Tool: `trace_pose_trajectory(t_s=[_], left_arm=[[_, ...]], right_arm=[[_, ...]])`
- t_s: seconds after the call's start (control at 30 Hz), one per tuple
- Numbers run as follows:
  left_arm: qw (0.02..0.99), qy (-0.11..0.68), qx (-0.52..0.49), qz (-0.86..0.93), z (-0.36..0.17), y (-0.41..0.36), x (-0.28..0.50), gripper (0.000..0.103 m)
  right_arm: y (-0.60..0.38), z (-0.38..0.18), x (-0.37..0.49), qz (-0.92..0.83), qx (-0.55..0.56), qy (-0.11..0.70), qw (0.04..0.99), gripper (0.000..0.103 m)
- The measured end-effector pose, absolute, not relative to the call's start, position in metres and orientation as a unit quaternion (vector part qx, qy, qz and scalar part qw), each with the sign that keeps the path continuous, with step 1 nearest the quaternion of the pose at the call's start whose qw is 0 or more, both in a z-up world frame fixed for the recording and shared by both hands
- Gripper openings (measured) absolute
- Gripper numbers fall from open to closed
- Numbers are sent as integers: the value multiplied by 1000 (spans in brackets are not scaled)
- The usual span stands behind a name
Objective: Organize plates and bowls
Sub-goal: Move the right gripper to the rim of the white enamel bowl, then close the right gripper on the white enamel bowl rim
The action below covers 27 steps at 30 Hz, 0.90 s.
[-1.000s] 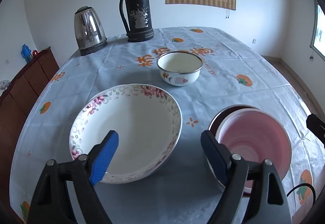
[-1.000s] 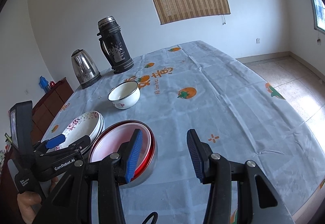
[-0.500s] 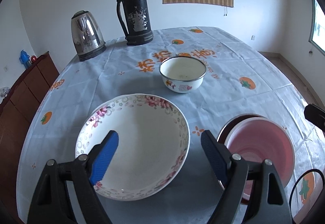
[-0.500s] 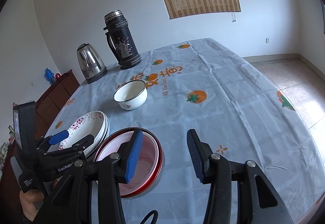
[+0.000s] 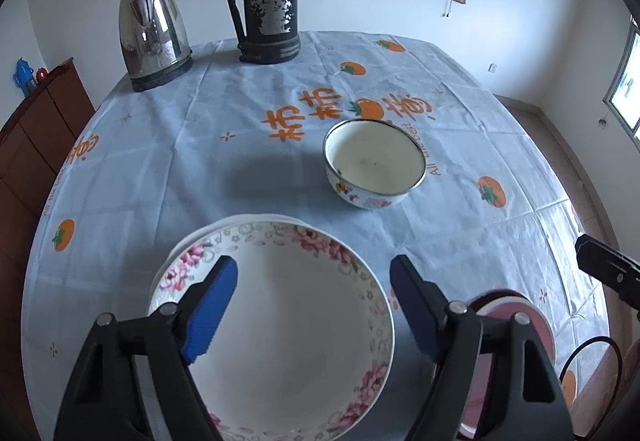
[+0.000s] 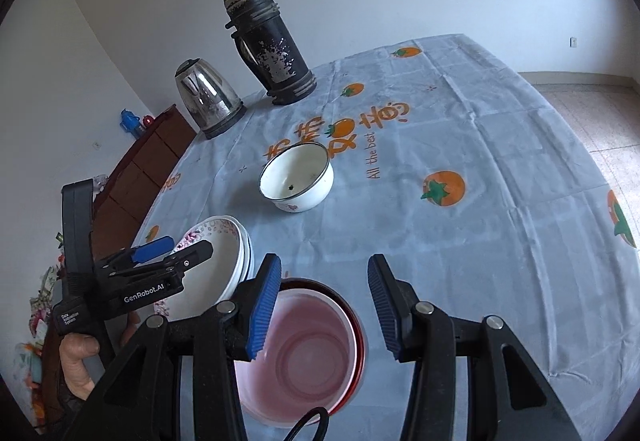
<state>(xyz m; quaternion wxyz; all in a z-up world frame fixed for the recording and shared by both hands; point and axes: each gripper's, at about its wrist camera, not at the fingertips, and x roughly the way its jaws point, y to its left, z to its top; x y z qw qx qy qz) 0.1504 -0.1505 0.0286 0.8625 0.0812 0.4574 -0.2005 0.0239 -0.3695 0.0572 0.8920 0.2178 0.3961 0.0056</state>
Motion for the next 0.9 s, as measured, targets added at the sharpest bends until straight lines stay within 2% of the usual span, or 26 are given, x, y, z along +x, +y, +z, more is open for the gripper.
trace_pose_trajectory(t_s=[0.63,0.7,0.83,0.9], left_arm=[[838,499,121,-185,24,-181,231,79],[831,511,113,-189,21,-183,239,76],[815,540,84,-191,10,-182,259,60],[813,545,82,-189,5,-185,265,58]], right_arm=[[-378,43,136,6,242,474,846,48],[-379,37,145,6,244,482,841,48],[-384,25,160,4,256,494,831,45],[-386,19,168,2,260,500,826,43]])
